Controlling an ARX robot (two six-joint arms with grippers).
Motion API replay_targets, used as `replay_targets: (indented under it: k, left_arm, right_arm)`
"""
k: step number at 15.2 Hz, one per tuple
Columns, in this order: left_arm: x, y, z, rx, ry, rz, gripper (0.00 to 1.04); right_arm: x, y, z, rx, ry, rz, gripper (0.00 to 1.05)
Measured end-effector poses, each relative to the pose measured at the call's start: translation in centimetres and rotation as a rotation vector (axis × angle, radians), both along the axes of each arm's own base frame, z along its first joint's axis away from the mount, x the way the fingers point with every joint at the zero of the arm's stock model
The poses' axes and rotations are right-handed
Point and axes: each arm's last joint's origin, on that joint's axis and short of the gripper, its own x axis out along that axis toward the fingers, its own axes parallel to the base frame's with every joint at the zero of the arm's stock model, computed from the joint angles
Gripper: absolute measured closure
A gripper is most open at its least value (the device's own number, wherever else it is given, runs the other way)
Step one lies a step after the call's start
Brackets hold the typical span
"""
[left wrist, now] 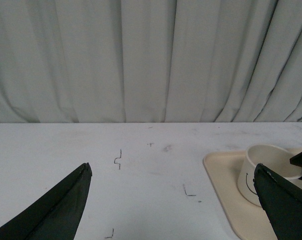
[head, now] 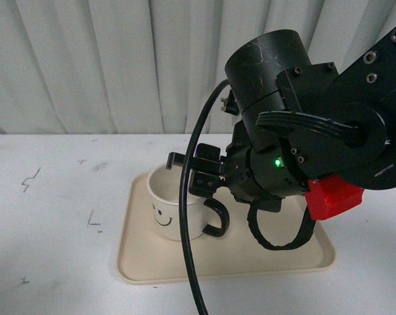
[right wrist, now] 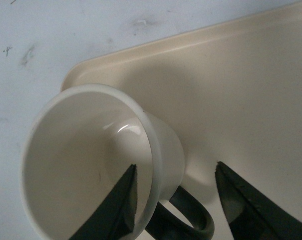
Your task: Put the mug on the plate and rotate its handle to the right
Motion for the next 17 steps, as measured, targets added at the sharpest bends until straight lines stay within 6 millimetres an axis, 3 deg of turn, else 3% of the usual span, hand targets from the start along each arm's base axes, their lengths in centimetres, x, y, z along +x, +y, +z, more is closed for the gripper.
replay_targets:
  k: [1, 2, 3, 6, 8, 10, 11, 12, 15, 17]
  left_arm:
    - [0.0, 0.0, 0.0, 0.000, 0.000, 0.000, 0.07]
    - [0.0, 0.0, 0.0, 0.000, 0.000, 0.000, 0.07]
    - [0.0, 0.0, 0.0, 0.000, 0.000, 0.000, 0.07]
    - [0.0, 0.0, 0.0, 0.000, 0.000, 0.000, 0.07]
    - [0.0, 0.0, 0.0, 0.000, 0.000, 0.000, 0.07]
    - [0.0, 0.0, 0.0, 0.000, 0.000, 0.000, 0.07]
    - [0.0, 0.0, 0.0, 0.000, 0.000, 0.000, 0.07]
    - [0.0, 0.0, 0.0, 0.000, 0.000, 0.000, 0.07]
    - [0.0, 0.0, 0.0, 0.000, 0.000, 0.000, 0.07]
    - [0.0, 0.0, 0.0, 0.000, 0.000, 0.000, 0.07]
  right_arm:
    - [0.0, 0.0, -0.1, 0.000, 0.000, 0.000, 0.61]
    - [0.1, -0.1, -0.2, 0.005, 0.001, -0.007, 0.76]
    - [0.2, -0.2, -0.1, 0.012, -0.008, -0.012, 1.02]
    - [-0.1, -2.3, 3.5, -0.008, -0.081, 0.010, 1.02]
    - [0.5, -5.2, 6.6, -0.011, -0.154, 0.007, 1.02]
    - [1.7, -11.2, 6.3, -0.057, -0.120, -0.087, 1.02]
    - [2.1, -13.1, 6.0, -0.054, -0.111, -0.113, 1.02]
    - [2.1, -13.5, 6.0, -0.054, -0.111, -0.120, 1.02]
    - [2.7, -19.0, 6.0, -0.075, -0.122, -0.277, 1.02]
    - [2.5, -20.3, 5.4, -0.056, -0.114, -0.327, 1.02]
